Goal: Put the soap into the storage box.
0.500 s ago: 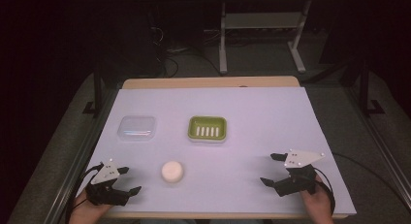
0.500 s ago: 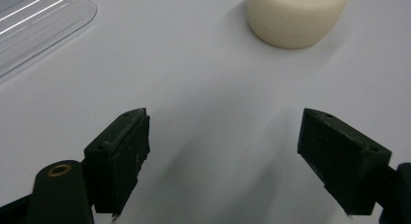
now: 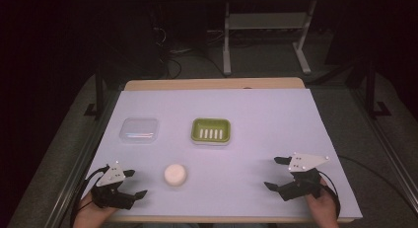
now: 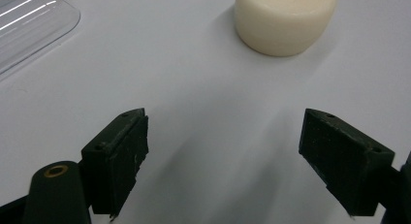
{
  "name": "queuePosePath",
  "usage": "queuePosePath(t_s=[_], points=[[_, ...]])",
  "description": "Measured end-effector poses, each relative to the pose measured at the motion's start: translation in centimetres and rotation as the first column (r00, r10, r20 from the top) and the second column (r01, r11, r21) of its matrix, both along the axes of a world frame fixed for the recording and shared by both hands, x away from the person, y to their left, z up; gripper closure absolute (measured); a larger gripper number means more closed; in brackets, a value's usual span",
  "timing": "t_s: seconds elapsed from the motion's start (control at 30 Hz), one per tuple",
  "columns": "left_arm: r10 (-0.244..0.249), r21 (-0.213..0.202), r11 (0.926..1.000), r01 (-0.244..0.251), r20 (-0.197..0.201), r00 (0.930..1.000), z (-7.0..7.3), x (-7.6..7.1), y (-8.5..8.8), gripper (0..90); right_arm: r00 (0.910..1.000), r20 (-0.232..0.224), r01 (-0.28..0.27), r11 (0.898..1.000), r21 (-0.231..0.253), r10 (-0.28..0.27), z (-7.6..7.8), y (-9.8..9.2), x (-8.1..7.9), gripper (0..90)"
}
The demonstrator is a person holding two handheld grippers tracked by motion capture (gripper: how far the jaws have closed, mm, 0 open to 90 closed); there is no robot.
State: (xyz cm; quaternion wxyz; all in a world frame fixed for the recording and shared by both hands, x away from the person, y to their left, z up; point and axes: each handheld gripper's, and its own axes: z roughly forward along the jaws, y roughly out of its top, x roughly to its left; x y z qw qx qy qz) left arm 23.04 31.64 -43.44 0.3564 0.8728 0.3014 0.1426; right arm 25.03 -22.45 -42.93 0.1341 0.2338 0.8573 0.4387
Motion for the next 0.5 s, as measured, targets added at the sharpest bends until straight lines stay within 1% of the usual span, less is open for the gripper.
queuePosePath(t_s=[0.2, 0.27, 0.33, 0.37, 0.43, 0.47, 0.5], points=[[-0.015, 0.001, 0.9999, 0.015, -0.001, 0.9999, 0.04, 0.06, -0.31, 17.2, 1.0, 0.005, -0.002, 1.0, 0.004, 0.002, -0.04, -0.09, 0.03, 13.1], [-0.015, -0.018, 0.9997, 0.015, -0.002, 0.9999, 0.05, 0.02, -0.52, 17.2, 1.0, 0.004, -0.001, 1.0, 0.003, 0.001, -0.05, -0.07, 0.03, 13.1], [-0.021, -0.021, 0.9996, 0.021, -0.002, 0.9998, 0.15, -0.03, -0.68, 17.2, 1.0, 0.003, -0.003, 1.0, 0.002, 0.003, -0.08, -0.04, 0.04, 13.1], [-0.015, -0.034, 0.9993, 0.015, -0.006, 0.9999, 0.13, -0.09, -0.8, 17.2, 1.0, -0.002, -0.002, 1.0, -0.001, 0.002, -0.09, -0.01, 0.01, 13.1], [-0.03, -0.018, 0.9994, 0.029, -0.004, 0.9996, 0.19, -0.09, -0.82, 17.2, 1.0, -0.002, -0.003, 1.0, -0.001, 0.003, -0.09, 0.0, 0.0, 13.1], [-0.025, -0.028, 0.9993, 0.025, -0.006, 0.9997, 0.13, -0.14, -0.94, 17.2, 1.0, -0.001, -0.002, 1.0, -0.002, 0.002, -0.08, 0.0, -0.02, 13.1], [-0.032, -0.022, 0.9993, 0.032, -0.011, 0.9994, 0.17, -0.15, -0.97, 17.1, 1.0, 0.0, -0.003, 1.0, -0.001, 0.003, -0.09, -0.02, -0.02, 13.1]])
